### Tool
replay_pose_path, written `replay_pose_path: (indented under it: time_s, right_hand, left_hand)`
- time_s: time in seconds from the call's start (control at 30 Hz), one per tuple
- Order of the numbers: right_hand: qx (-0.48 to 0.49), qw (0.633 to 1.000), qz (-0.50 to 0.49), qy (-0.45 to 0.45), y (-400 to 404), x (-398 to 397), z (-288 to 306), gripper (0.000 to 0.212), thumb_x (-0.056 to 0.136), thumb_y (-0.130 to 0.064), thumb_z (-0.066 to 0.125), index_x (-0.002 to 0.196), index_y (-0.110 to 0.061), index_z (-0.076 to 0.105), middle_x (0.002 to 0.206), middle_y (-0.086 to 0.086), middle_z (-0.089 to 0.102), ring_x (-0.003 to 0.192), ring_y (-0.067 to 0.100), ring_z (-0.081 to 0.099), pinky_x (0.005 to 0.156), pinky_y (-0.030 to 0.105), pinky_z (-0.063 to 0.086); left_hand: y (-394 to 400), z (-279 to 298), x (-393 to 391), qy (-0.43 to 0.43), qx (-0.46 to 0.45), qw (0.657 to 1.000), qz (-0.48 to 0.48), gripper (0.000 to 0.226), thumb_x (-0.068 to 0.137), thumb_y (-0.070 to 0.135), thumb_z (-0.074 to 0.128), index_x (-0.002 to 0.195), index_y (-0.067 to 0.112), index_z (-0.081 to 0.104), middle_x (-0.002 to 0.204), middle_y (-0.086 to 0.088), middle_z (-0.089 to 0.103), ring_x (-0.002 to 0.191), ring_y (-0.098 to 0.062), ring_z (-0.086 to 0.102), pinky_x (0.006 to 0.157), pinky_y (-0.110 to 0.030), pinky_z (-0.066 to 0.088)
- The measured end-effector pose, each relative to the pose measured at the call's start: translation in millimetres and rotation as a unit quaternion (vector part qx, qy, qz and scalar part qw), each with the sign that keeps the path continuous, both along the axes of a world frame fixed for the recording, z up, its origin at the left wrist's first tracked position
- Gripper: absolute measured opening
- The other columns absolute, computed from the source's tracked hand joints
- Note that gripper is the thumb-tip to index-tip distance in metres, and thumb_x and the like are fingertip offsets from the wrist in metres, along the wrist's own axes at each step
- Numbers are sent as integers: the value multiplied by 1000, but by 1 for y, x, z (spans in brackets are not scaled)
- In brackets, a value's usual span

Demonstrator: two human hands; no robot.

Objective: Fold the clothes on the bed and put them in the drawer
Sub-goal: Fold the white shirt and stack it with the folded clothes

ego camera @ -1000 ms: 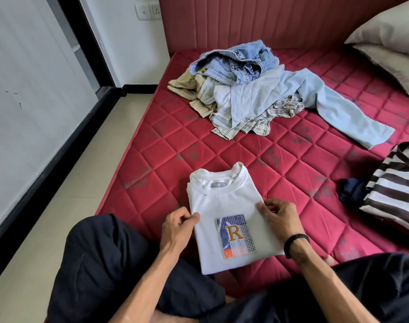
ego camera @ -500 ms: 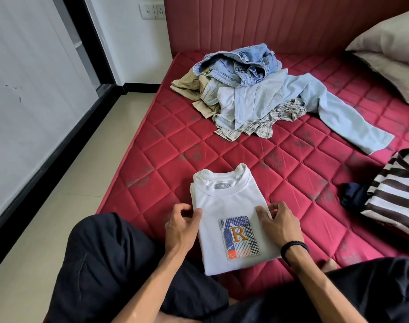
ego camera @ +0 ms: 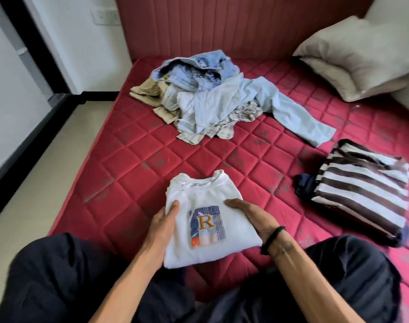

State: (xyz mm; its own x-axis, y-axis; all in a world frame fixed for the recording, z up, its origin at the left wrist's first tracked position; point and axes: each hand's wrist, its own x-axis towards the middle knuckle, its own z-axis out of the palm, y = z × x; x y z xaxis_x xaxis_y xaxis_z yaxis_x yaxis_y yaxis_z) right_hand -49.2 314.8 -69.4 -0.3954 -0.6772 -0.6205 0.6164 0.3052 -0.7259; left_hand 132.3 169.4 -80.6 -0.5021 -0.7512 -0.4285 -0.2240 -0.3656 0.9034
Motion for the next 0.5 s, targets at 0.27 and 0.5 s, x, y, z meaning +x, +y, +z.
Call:
replay_pose_path:
  time_s: [0.27, 0.5]
  right_hand:
    - [-53, 968, -211, 127, 101, -95, 79, 67, 77, -19, 85, 129, 15, 58, 125, 33, 65, 113, 47, 65, 99, 53, 55]
    - [-55, 889, -342, 299, 189, -183, 107, 20, 93, -11, 69, 111, -1, 71, 107, 21, 75, 87, 31, 69, 85, 44, 56]
  left_hand:
    - [40, 57, -168, 90, -20, 991, -95, 38, 86, 44, 80, 91, 6, 77, 89, -7, 77, 80, -23, 70, 74, -31, 58]
    - [111, 82, -318, 188, -107, 954, -206, 31, 88, 34, 81, 70, 16, 63, 67, 1, 56, 56, -6, 45, 50, -23, 37]
